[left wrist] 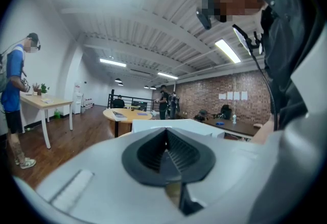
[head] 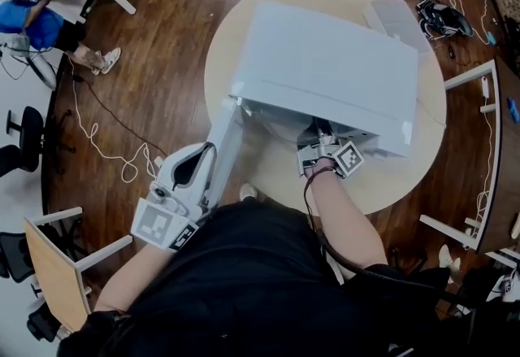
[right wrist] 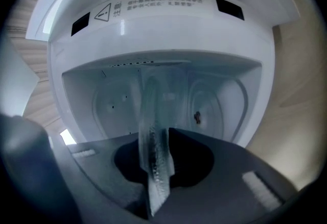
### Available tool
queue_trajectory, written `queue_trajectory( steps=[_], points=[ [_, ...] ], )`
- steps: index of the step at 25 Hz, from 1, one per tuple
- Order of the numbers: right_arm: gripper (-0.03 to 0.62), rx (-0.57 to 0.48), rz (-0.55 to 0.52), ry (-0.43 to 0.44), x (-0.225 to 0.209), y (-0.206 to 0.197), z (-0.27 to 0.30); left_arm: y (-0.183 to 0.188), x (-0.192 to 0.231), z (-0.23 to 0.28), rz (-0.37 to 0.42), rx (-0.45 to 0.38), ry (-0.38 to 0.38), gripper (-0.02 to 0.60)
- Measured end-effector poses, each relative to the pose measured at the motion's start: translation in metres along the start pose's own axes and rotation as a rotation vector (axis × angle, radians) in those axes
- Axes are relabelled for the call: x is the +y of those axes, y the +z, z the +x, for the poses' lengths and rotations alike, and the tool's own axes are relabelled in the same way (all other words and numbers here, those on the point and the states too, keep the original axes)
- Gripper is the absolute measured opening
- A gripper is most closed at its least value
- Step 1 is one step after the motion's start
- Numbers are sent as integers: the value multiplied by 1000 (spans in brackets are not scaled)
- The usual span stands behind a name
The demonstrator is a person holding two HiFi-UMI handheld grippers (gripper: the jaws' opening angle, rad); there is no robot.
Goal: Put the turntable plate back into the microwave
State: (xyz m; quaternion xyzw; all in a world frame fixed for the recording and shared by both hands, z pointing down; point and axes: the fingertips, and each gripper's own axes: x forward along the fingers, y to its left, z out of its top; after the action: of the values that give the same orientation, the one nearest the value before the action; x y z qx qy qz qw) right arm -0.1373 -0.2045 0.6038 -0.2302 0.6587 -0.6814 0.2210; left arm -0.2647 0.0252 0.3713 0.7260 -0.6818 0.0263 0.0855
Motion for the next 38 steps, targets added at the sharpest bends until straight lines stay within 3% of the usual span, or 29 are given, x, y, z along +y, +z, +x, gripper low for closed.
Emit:
queue_trajectory(
  steps=[26,38],
  points=[
    [37,-117,-32,3,-14,21,34,-3,2,-3,11,18,26,3],
    [37,-126,-29,-43,-18,19,51,-5,10,-4,-10,29,55,3]
  ],
)
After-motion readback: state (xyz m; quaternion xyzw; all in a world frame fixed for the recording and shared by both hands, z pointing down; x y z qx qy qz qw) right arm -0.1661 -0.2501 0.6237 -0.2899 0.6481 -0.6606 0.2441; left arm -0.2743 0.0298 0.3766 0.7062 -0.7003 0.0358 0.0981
